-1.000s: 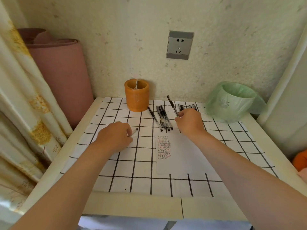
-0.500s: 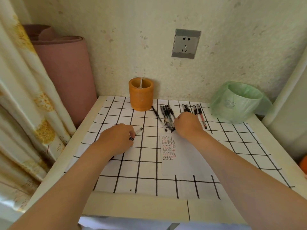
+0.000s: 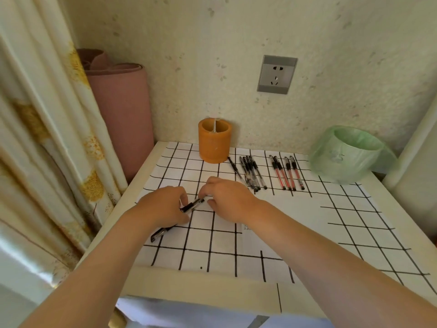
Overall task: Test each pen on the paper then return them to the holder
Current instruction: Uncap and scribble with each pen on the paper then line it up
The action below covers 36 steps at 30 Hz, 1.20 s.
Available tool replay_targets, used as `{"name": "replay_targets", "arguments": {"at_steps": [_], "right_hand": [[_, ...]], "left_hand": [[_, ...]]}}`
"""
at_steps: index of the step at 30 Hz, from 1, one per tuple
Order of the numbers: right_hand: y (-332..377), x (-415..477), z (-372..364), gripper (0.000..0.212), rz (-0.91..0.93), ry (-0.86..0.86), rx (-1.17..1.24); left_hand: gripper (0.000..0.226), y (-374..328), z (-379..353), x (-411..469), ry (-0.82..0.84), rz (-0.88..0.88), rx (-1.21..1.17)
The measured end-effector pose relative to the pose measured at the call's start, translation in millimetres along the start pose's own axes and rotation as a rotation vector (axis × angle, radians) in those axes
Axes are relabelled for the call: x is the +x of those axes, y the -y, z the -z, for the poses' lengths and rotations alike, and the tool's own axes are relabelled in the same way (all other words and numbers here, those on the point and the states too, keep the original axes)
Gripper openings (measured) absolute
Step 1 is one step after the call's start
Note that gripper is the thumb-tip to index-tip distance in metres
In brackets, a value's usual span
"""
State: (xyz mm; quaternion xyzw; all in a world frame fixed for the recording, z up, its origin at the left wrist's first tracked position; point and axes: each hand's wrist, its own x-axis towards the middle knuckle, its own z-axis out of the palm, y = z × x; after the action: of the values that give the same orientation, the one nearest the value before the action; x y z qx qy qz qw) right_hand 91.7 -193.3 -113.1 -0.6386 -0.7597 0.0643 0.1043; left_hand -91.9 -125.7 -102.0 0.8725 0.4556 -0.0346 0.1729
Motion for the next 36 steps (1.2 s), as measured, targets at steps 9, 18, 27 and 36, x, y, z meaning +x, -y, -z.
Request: {"name": "replay_targets", "arguments": {"at_steps": [9,18,27,36], "right_hand": [[9.4,-5.8,-9.4,0.022,0.180,-0.058,-0.105],[-2.2,-15.2,0.9,0.011,0.031,0.039,0.038],[-20.5,-55.3,34.8,0.011,-0.118,-0.041,0.118],[-1.7,-81.1,35.1,0.025,-0.098,-0.063,0.164]], "left_hand": [[0.034,9.9,0.9,-8.2,0.045,-0.021,-0.060],[0.045,3.9,8.2,-9.6,0.052,-0.090,-0.088],[0.005,-12.1,13.8,-17.2,0.043,-0.160,-0.230],[0.011,-55.0,6.0,-18.3,-0.020,-0.257,-0.289]]}}
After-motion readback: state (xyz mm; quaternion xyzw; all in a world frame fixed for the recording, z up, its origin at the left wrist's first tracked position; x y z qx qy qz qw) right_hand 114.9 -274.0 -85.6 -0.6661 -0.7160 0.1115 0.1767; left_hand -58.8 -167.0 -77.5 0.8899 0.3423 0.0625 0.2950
